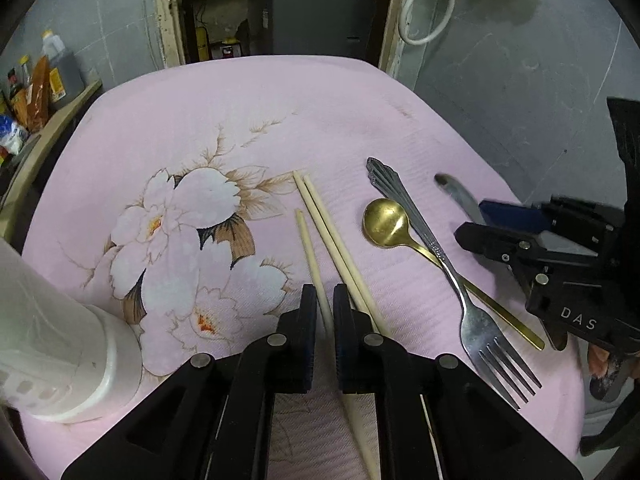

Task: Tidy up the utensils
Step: 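Close the left gripper on a single wooden chopstick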

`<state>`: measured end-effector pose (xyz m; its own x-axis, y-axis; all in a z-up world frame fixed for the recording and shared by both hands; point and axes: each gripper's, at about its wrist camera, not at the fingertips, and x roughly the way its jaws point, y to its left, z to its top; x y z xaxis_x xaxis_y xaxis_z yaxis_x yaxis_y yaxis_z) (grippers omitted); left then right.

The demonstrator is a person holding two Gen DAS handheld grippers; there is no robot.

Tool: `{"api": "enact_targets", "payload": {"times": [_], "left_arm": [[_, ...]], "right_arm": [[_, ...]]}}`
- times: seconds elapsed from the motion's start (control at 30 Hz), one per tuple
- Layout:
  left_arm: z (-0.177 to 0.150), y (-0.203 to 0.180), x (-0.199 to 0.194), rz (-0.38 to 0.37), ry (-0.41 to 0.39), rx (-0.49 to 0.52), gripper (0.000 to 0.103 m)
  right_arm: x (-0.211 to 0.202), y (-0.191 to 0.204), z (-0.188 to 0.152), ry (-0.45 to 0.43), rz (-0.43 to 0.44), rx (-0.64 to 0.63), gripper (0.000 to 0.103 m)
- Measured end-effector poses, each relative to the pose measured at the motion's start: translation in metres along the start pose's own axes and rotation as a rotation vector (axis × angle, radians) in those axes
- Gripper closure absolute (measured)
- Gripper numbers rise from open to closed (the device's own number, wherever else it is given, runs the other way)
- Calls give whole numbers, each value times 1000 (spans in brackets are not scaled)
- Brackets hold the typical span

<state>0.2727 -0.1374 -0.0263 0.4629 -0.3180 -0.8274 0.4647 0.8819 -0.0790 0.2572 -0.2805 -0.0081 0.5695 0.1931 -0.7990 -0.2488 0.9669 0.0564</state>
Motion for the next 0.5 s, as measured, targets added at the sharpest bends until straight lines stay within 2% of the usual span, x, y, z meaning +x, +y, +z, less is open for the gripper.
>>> {"api": "enact_targets", "payload": {"times": [0.1,0.2,0.3,0.37,0.5], "left_arm": [[-3,12,-2,-54,-7,-72,100],[-7,23,-7,-88,-29,-134,100],[-9,24,-14,-87,-42,-129,100],[-9,22,-13,-85,-21,-117,100],[-8,21,-14,-84,-5,-76,100]], "right_arm": [[-2,7,-2,-9,-17,-13,88],[-4,14,-6,-29,-45,-41,89],[-4,20,-6,-23,-76,-75,88],[-1,21,-2,3,-81,-88,87],[4,12,7,58,-51,-60,83]]}}
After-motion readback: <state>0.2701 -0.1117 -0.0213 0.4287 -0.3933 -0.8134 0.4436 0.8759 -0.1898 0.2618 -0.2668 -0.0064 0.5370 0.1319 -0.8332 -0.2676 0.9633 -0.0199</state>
